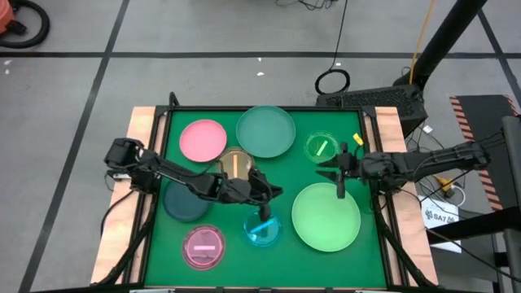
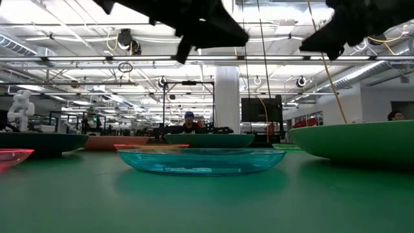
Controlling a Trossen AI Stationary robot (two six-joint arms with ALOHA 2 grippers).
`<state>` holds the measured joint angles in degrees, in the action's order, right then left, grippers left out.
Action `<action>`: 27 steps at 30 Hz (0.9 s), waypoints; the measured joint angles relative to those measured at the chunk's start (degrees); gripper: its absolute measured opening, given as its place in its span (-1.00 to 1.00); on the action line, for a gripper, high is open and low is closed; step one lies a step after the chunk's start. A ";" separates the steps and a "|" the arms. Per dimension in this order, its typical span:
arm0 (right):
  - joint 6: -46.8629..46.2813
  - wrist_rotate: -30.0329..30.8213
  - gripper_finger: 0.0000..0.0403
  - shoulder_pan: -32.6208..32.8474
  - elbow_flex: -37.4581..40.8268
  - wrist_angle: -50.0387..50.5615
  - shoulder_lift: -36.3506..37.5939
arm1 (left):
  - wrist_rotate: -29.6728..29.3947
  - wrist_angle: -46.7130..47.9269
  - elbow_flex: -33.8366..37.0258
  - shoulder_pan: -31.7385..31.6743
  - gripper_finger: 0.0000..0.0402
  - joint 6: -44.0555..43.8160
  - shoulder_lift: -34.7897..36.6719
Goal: Stack plastic plates
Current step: Stack the light green plate on top of the green plate
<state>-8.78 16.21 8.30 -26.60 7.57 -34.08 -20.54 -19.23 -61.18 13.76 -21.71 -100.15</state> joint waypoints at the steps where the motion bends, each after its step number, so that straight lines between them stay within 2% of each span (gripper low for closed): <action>1: -0.40 0.07 -0.49 0.14 0.12 0.20 -0.01 | 0.01 0.25 -0.61 0.00 -0.76 -0.44 -0.79; 7: 3.13 0.00 -0.49 0.23 -0.03 -3.59 1.77 | -0.13 -0.71 -5.01 0.00 -0.76 -0.41 -7.34; 13: 6.12 -0.18 -0.49 0.23 -0.03 -2.56 3.55 | -0.32 -1.94 -10.94 -0.55 -0.76 -0.94 -15.00; 22: 8.18 -0.20 -0.49 0.23 -0.03 -2.14 4.48 | -0.41 10.35 -20.64 -2.67 -0.76 -1.64 -22.61; 27: 8.44 0.02 -0.49 0.23 -0.03 -1.78 4.48 | -0.41 12.24 -22.23 -2.55 -0.76 0.56 -23.65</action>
<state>-0.34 16.23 8.54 -26.63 5.80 -29.61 -20.95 -6.98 -83.42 11.21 -21.14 -123.80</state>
